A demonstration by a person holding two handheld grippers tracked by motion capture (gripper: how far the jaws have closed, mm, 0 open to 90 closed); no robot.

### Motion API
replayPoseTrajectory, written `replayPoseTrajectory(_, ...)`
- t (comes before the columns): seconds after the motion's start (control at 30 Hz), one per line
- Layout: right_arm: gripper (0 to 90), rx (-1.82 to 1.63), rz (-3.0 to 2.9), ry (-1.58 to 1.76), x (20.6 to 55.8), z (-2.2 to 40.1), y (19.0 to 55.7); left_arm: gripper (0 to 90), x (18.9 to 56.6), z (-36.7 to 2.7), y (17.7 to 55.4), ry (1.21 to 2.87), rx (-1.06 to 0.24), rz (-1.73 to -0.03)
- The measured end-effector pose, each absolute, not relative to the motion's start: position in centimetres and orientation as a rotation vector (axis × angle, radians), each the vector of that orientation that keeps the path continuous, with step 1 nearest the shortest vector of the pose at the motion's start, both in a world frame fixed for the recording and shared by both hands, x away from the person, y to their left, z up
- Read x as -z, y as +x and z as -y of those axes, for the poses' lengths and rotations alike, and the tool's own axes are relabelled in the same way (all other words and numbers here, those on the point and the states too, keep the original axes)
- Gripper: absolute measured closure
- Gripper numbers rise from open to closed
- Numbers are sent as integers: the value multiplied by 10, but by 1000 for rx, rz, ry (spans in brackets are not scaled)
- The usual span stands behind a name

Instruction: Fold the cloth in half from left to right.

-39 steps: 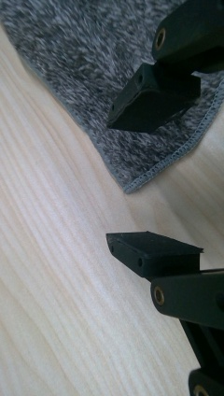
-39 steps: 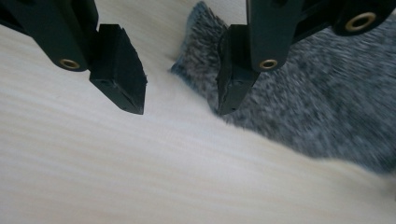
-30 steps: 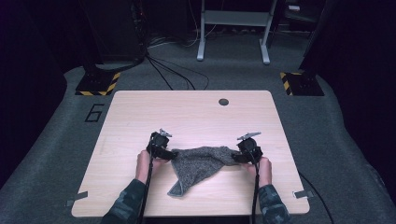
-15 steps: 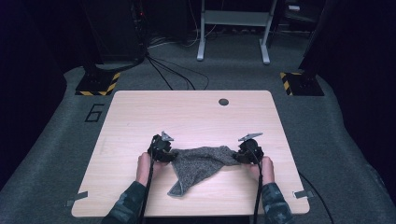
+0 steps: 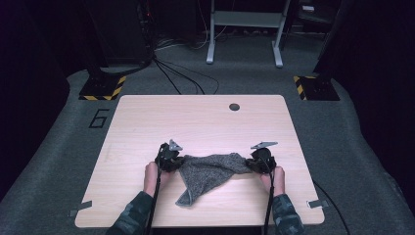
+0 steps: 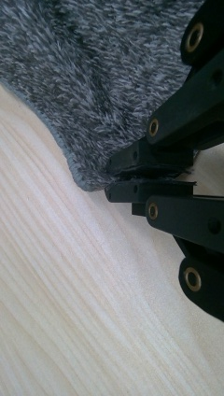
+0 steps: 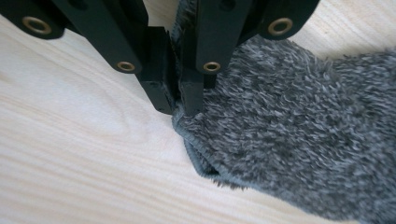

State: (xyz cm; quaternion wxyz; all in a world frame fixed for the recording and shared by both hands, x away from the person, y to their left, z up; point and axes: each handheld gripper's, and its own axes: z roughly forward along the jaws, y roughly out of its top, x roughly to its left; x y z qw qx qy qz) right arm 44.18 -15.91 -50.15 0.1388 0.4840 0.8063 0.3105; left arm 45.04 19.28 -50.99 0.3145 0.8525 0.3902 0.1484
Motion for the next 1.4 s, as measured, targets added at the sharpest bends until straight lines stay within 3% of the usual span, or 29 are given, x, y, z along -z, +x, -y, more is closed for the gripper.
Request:
replayPoseTrajectory(0.7,872,-1039,-2188,1276,456,170,403,861,481,-211,427,2105,-389,-987)
replayPoseTrajectory(1.4,877,-1114,-2183,1289,462,174,375,864,491,-221,408,2091,-271,-1007)
